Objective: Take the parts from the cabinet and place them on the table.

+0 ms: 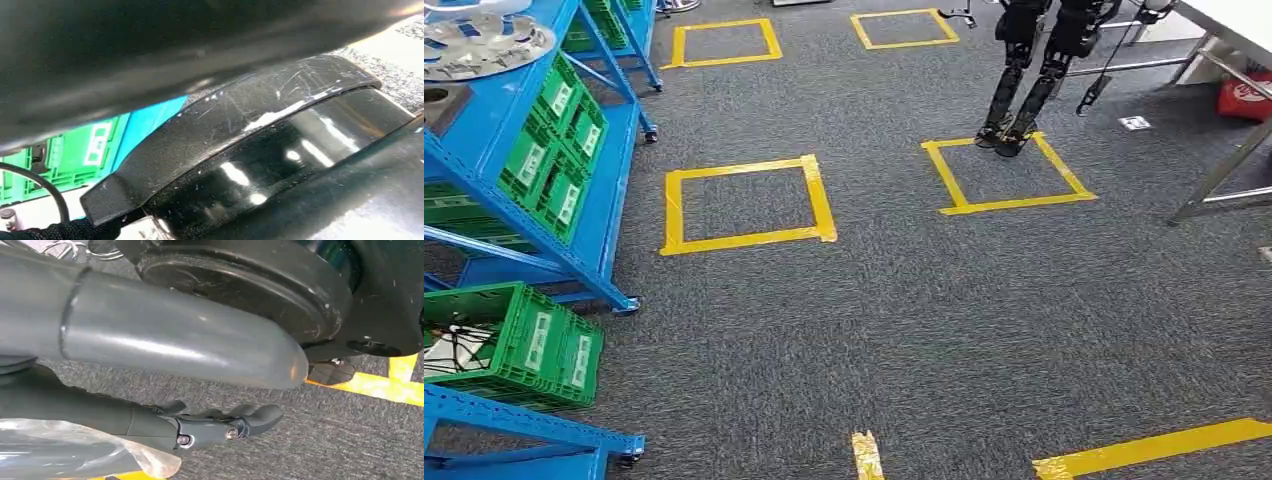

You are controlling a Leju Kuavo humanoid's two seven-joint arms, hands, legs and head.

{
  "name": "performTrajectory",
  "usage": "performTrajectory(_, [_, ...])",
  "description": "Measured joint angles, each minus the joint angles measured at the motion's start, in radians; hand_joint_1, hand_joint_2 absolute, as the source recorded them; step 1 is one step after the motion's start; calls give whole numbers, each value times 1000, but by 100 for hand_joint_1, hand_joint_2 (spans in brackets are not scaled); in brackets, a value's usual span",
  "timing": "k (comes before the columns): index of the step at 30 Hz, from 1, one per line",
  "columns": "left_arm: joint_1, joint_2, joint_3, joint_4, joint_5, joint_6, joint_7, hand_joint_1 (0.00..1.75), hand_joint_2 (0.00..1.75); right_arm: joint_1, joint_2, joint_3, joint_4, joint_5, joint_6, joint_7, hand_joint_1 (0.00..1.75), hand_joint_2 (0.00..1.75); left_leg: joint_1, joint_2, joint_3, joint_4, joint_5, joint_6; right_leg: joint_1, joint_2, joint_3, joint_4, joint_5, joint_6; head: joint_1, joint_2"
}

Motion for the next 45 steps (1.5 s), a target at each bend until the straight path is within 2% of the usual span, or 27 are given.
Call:
performTrajectory(3, [0,0,1,0,0,0,0,0,0,0,0,1,0,5,-3,-1,0,0,-2,0,0,2,-1,1,-3,0,0,-1,0,1,0,0])
performTrajectory(10, [0,2,2,0,2,0,0,0,0,0,0,1,0,9,-4,-2,0,0,-9,0,-3,12,-6,18,-9,0,4,-9,4,17,-1,0])
performTrajectory(12, [0,-1,2,0,2,0,0,0,0,-1,0,1,0,9,-5,-2,0,0,2,3,14,-21,12,26,-8,-3,2,-4,-6,22,0,0])
performTrajectory(13, [0,-1,2,0,2,0,0,0,0,-2,0,1,0,9,-5,-2,0,0,3,4,17,-29,16,30,-4,-11,-17,34,-36,22,3,0])
performTrajectory(15, [1,-1,2,0,2,0,0,0,0,-4,0,1,0,9,-5,-2,0,0,4,4,15,-28,15,31,-5,-14,-91,189,-112,27,8,0])
performTrajectory(16, [2,-1,2,0,2,0,0,0,0,-3,0,1,0,9,-5,-2,0,0,3,3,15,-28,15,31,-6,-14,-127,261,-136,31,6,0])
performTrajectory(17, [2,-1,2,0,2,0,0,0,0,-1,0,1,0,9,-5,-2,0,0,3,1,15,-27,14,31,-8,-14,-144,291,-136,33,9,0])
performTrajectory(18, [3,0,2,0,2,0,0,0,0,-1,0,1,0,9,-4,-2,0,0,4,-3,16,-26,13,29,-11,-14,-135,270,-111,36,8,0])
performTrajectory(19, [3,-1,2,0,2,0,0,0,0,-1,0,1,0,10,-4,-2,0,0,5,-9,16,-24,11,26,-14,-14,-106,209,-72,39,8,0])
performTrajectory(20, [2,-1,2,0,2,0,0,0,0,-2,0,1,0,11,-5,-2,0,0,8,-17,16,-19,7,20,-19,-11,-62,124,-28,42,8,0])
performTrajectory(21, [1,-1,2,0,2,-1,0,0,0,-2,0,1,0,11,-5,-2,0,0,12,-24,15,-9,1,11,-26,10,-14,33,8,49,8,0])
performTrajectory(22, [1,1,3,0,2,0,0,0,0,-3,2,1,0,11,-5,-2,0,0,7,-28,8,0,-6,0,-24,49,0,9,-21,53,12,0])
performTrajectory(23, [-1,1,3,0,2,-1,0,0,0,-3,3,1,0,11,-5,-3,0,0,6,-34,3,12,-11,-5,-24,36,10,7,-15,33,12,0])
performTrajectory(26, [1,1,3,0,0,-3,2,0,0,-2,3,1,0,11,-5,-2,0,0,11,-47,-1,12,-8,-12,-18,19,6,16,-14,16,5,0])
performTrajectory(27, [1,2,3,0,0,-3,3,0,0,-1,3,1,0,10,-6,-2,0,0,12,-34,-1,20,-18,-16,-20,9,8,13,-12,8,5,0])
performTrajectory(28, [-1,0,3,0,-1,-3,3,0,0,-1,2,1,1,10,-6,-2,0,0,9,23,-18,62,-45,-20,-17,2,9,13,-14,-2,-3,0])
performTrajectory(29, [-4,0,3,0,-2,-3,3,0,0,0,2,1,1,10,-6,-2,0,0,9,46,-52,130,-82,-24,-13,-8,9,13,-15,-7,-9,0])
performTrajectory(31, [-5,0,3,0,-2,-3,3,0,0,5,2,1,1,10,-6,-2,0,0,10,60,-133,297,-151,-25,-8,-30,9,13,-19,-12,-10,0])
performTrajectory(32, [-5,0,3,0,-2,-3,3,0,0,7,2,1,1,10,-6,-2,0,0,10,60,-158,345,-159,-23,-5,-39,9,14,-20,-14,-10,0])
performTrajectory(33, [-3,0,3,0,-2,-3,3,0,0,8,2,1,1,10,-6,-2,0,0,9,60,-156,337,-141,-20,-2,-45,11,14,-21,-15,-9,0])
performTrajectory(34, [-1,1,3,0,-2,-3,3,0,0,7,2,1,1,10,-6,-2,0,0,8,60,-134,287,-102,-14,-1,-47,13,14,-23,-16,-10,0])
performTrajectory(36, [-1,1,3,0,-2,-3,3,0,0,3,2,1,1,10,-6,-2,0,0,0,63,-49,110,-6,3,1,-52,22,13,-27,-16,-10,0])
performTrajectory(37, [-1,1,3,0,-2,-3,3,0,0,2,2,1,1,10,-6,-2,0,0,-7,74,-20,52,2,11,1,-53,20,12,-29,-15,-9,0])
performTrajectory(38, [-3,1,3,0,-2,-3,3,0,0,-1,3,1,1,10,-6,-2,0,0,-10,76,-13,31,-6,14,6,-54,21,15,-33,-9,-10,0])
performTrajectory(39, [-4,1,3,0,-2,-3,3,0,0,-1,3,1,1,9,-6,-2,0,0,-9,76,-13,24,-4,6,7,-56,18,19,-34,-8,-10,0])
performTrajectory(40, [-3,1,3,0,-2,-3,3,0,0,0,3,1,1,10,-6,-2,0,0,-7,74,-13,22,-6,-16,6,-56,16,18,-34,-14,-6,0])
performTrajectory(45, [-1,0,3,0,-2,-3,3,0,0,0,3,1,1,10,-6,-2,0,0,-10,74,-13,23,-7,-8,3,-56,21,10,-31,-6,-8,0])
